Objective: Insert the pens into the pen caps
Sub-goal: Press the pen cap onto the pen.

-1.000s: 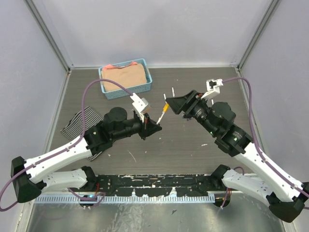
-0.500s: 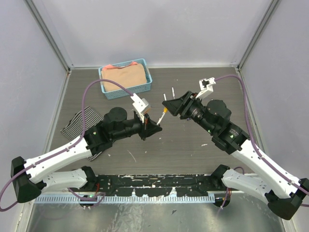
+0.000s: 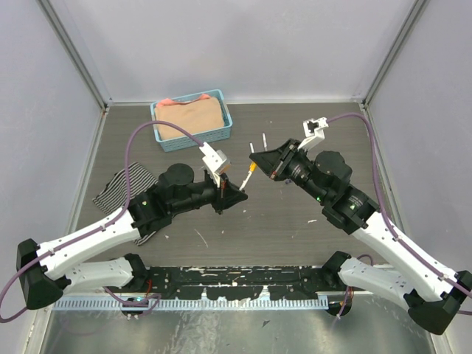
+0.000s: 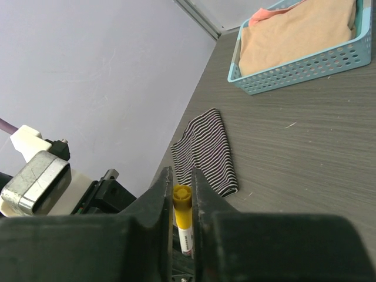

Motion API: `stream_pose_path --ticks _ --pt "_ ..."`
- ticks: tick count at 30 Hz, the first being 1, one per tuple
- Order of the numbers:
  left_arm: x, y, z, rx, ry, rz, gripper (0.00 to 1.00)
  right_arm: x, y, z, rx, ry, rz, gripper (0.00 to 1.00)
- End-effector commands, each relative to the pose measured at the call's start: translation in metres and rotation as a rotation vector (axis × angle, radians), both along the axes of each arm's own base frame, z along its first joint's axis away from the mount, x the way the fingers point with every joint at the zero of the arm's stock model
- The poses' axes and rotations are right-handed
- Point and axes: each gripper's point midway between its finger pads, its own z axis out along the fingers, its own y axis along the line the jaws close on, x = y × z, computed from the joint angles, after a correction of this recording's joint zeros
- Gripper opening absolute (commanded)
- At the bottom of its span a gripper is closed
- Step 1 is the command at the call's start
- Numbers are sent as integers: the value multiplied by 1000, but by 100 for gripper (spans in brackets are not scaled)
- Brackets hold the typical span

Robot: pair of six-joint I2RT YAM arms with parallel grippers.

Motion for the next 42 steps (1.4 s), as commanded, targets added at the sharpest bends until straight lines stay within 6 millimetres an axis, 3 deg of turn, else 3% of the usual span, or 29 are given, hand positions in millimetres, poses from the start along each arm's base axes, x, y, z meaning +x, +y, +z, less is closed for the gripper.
stream_pose_path --ticks 1,7,18,22,28,34,36,38,42 --pt "1 -2 26 -64 -37 3 0 -4 2 18 41 -56 20 4" --pt "10 2 70 -175 -82 66 0 -4 3 8 6 -40 26 0" --pt "20 16 164 -348 -229 147 0 -19 12 -44 -108 49 45 0" --pt "20 16 186 -387 -262 144 0 -35 21 -73 -158 92 68 0" --pt "19 12 209 -432 -295 128 0 -70 51 -121 -229 168 120 0" --pt "17 16 222 -457 -322 129 0 -93 59 -158 -281 230 145 0" --pt "17 17 222 -450 -325 130 0 -93 55 -158 -284 226 133 0" --pt "16 17 216 -437 -320 128 0 -89 49 -145 -282 195 106 0" --pt "11 11 188 -366 -286 77 0 -71 43 -97 -306 84 35 0"
